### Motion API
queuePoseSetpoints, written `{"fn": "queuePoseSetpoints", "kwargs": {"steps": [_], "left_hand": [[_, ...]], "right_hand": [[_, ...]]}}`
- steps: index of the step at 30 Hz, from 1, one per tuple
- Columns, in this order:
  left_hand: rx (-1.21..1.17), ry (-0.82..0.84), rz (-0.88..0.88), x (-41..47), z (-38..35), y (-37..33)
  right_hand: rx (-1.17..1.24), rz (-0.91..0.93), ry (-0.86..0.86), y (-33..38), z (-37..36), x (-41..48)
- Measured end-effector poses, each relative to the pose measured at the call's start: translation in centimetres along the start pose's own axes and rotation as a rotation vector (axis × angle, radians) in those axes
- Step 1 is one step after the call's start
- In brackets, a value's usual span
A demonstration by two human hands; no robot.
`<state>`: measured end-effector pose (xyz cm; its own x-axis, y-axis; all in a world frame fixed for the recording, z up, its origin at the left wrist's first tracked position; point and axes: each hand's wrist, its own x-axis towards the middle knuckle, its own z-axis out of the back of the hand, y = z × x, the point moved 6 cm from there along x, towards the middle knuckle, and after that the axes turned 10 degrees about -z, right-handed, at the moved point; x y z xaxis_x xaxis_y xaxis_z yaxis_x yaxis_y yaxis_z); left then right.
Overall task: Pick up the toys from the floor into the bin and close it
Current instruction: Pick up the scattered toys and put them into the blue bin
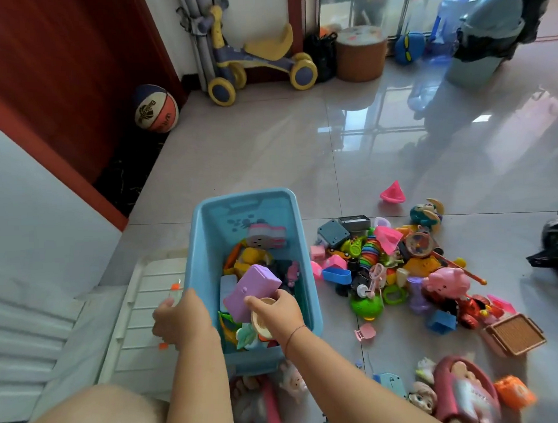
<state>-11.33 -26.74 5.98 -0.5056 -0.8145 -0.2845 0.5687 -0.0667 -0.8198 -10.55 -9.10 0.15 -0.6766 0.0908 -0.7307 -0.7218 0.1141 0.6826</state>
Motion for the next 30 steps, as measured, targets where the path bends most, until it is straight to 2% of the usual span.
{"fn": "queuePoseSetpoints", "kwargs": {"steps": [7, 12, 16, 18, 22, 27, 29, 30], "left_hand": [[-0.1, -0.027, -0.056, 0.0, -0.2, -0.3], [-0.078, 0.045, -0.072, -1.4, -1.2, -0.2], [-0.117, 0.076, -0.085, -1.9, -1.9, -0.3], [-0.122, 0.079, -0.108, -1.9, -2.0, -0.6], [-0.104, 0.087, -0.152, -1.7, -1.9, -0.7], [-0.048, 0.145, -0.139, -2.0, -2.6, -0.1], [-0.05, 0.174, -0.138, -2.6, -2.9, -0.1], [-0.054, 0.187, -0.136, -2.9, -3.0, 0.0]], "right_hand": [[0.156, -0.057, 0.179, 0.2, -1.0, -0.3], [0.162, -0.025, 0.112, 0.0, 0.0, 0.3], [0.382, -0.105, 0.332, 0.0, -0.9, 0.0], [0.399, -0.095, 0.364, 0.1, -1.1, 0.0], [0.259, -0.024, 0.187, 0.2, 0.1, 0.5], [0.091, -0.121, -0.14, -0.6, 2.6, 1.6], [0.136, -0.186, -0.189, -0.5, 2.9, 2.2], [0.238, -0.21, -0.17, -0.1, 2.7, 2.5]]}}
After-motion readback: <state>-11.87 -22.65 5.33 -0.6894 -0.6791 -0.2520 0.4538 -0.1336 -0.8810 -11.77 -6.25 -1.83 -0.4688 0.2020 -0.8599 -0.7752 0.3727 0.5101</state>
